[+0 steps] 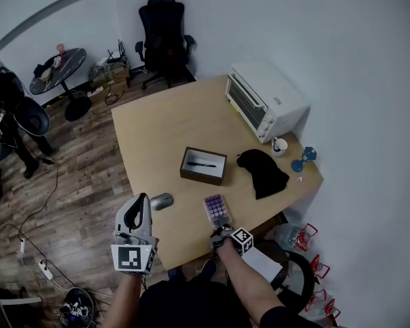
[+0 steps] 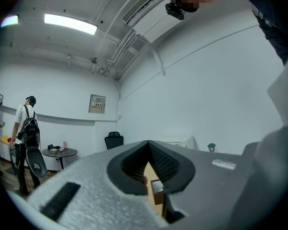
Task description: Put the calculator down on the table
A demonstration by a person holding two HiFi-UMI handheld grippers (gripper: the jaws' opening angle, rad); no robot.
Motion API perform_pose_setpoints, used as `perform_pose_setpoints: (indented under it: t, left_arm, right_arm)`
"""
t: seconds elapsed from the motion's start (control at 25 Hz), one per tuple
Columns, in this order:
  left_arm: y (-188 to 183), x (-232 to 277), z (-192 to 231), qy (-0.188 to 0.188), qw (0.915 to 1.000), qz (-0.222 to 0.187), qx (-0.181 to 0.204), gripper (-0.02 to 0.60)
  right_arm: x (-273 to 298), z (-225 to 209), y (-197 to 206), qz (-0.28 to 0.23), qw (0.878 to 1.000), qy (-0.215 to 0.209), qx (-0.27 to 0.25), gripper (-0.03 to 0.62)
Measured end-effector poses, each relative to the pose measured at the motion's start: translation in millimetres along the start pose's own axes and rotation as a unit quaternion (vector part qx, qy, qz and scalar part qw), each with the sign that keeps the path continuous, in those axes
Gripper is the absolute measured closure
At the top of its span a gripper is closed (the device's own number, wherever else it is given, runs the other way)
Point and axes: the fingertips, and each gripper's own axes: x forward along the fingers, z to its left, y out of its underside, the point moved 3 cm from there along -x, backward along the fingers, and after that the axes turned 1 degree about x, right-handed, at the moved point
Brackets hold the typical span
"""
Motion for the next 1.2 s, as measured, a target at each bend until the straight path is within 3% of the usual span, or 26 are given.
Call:
perform_pose_setpoints:
  t: [0.28, 0.48, 0.72, 1.2]
  left_arm:
    - [2.2, 2.4, -2.4, 0.008, 1.0000, 0.004, -0.004, 0.586]
    - [2.1, 0.7, -2.1, 0.010, 0.9999, 0.002, -0.006, 0.586]
    - [0.8, 3.0, -4.5, 0.015, 0.9998, 0.001, -0.012, 0.586]
    - [-1.0, 3.9, -11.6, 0.021, 0.9996, -0.004, -0.016, 0.586]
  right_arm:
    - [3.0, 2.3, -0.6, -0.011, 1.000, 0.001, 0.011, 0.473]
    - [-1.9, 8.4, 0.6, -0.011, 0.999, -0.032, 0.033, 0.365]
    - [-12.7, 12.4, -2.2, -0.033, 0.998, -0.033, 0.041, 0.265]
    - [-32.7, 12.1, -0.9, -0.061, 0.996, 0.003, 0.060, 0.191]
